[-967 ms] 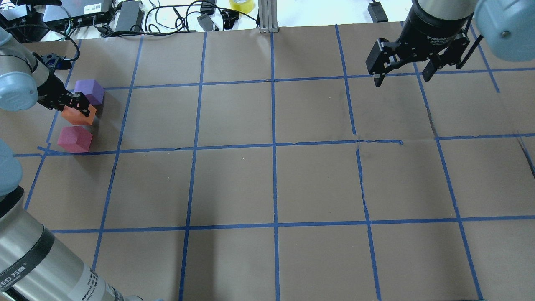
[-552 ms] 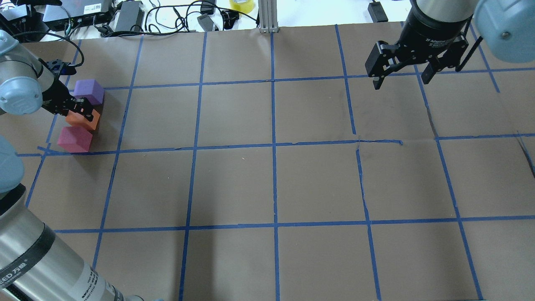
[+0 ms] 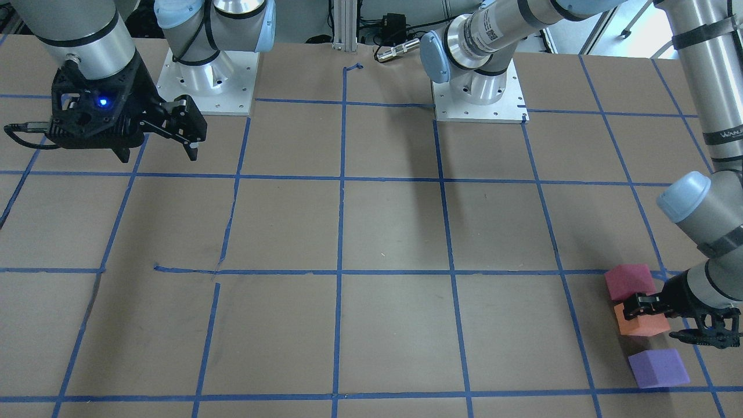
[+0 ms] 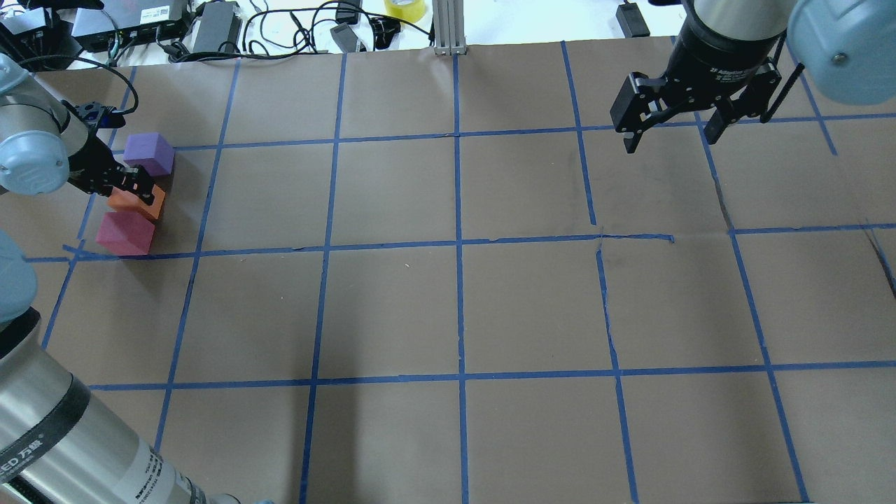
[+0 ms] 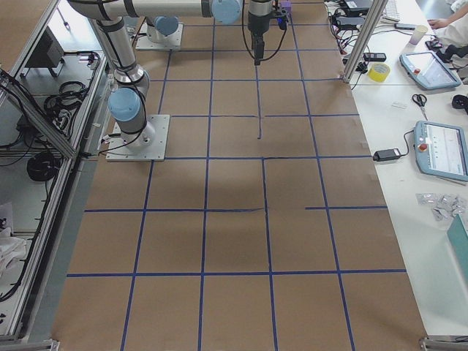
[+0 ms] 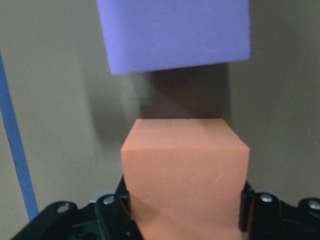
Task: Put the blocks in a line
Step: 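Lower the orange cube between the purple cube and the pink cube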
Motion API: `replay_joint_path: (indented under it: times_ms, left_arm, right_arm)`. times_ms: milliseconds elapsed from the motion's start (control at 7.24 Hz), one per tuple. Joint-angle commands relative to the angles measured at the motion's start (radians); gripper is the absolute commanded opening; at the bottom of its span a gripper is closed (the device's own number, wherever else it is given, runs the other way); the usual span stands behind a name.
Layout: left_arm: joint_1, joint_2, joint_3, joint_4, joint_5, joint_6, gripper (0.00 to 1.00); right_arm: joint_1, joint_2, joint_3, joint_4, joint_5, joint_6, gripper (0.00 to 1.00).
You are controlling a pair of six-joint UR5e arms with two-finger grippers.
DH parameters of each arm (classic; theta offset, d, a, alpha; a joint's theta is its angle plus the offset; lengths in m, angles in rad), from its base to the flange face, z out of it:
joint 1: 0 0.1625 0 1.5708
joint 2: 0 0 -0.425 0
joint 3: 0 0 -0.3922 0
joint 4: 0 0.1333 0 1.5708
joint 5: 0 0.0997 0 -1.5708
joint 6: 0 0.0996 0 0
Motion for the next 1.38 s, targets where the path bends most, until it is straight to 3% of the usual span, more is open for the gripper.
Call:
replay_joint_path:
  times_ms: [0,414,691,967,1243]
  left_arm:
    - [0.007,-0.001,-0.001,0.000,-0.006,-0.001,0.10]
    - [0.007,0.004,0.003,0.000,-0.014,-0.004,0.73]
    - [0.004,0.025,0.006,-0.003,-0.014,-0.008,0.74]
    - [-0.010,0.111,-0.001,-0.029,-0.011,-0.007,0.74]
    - [-0.006,0.276,-0.006,-0.290,-0.046,-0.005,0.74]
  right_arm:
    - [0.000,0.002,0.000,-0.002,0.004,0.000,1.00]
    - [0.000,0.002,0.000,-0.007,0.004,0.000,1.00]
    - [0.000,0.002,0.000,-0.013,0.004,0.000,1.00]
    - [0.000,0.004,0.000,-0.016,0.004,0.002,1.00]
    - [0.000,0.002,0.000,-0.016,0.004,0.011,1.00]
